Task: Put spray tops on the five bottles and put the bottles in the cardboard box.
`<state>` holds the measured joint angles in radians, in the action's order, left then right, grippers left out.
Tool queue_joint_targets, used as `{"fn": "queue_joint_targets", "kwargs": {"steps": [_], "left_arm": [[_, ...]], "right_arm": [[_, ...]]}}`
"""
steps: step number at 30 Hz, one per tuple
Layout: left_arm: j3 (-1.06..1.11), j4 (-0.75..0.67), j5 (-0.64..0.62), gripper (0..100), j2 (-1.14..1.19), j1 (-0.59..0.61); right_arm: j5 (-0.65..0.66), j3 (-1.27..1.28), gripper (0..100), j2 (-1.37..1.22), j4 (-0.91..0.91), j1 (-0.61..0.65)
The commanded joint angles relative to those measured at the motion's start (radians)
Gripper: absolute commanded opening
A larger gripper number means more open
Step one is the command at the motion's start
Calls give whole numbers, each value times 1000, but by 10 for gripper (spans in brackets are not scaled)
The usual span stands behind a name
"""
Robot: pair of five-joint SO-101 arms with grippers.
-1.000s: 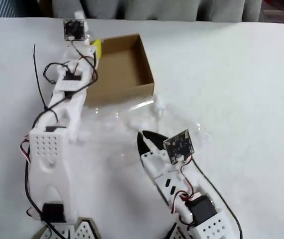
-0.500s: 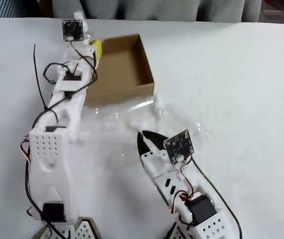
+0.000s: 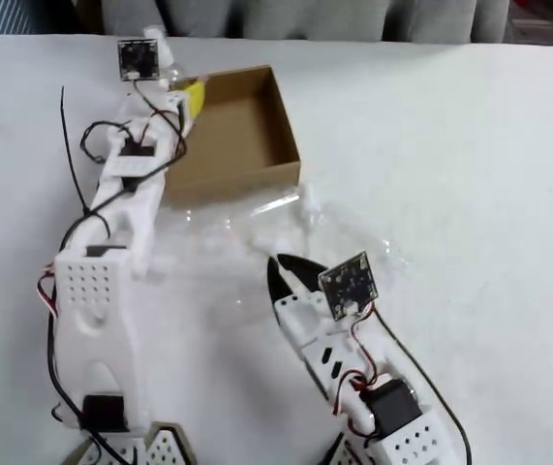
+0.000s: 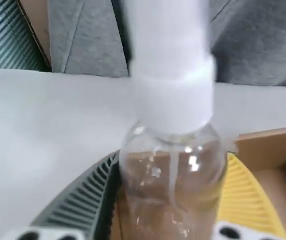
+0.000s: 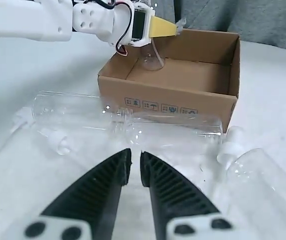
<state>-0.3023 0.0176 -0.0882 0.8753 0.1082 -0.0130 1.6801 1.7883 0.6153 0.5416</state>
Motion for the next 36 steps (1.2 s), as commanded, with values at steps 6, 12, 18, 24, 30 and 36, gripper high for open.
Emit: {"fn": "queue_joint_targets", "kwargs": {"steps": [6,12,18,24,30,36], "left_arm": [[-8,14,-9,329,-13,4],[-15,46,-9,330,-19,7],[-17,55,-11,330,-21,10],[-15,57,-12,423,-22,12],[-17,84,-12,553,-22,10],[-8,143,-12,518,-88,13]], "right_arm": [[11,11,15,8,-19,-5],[11,11,15,8,-19,-5],[12,11,15,8,-19,-8],[12,11,15,8,-19,-7],[12,11,15,8,-19,-8],[12,11,15,8,-19,-8]]}}
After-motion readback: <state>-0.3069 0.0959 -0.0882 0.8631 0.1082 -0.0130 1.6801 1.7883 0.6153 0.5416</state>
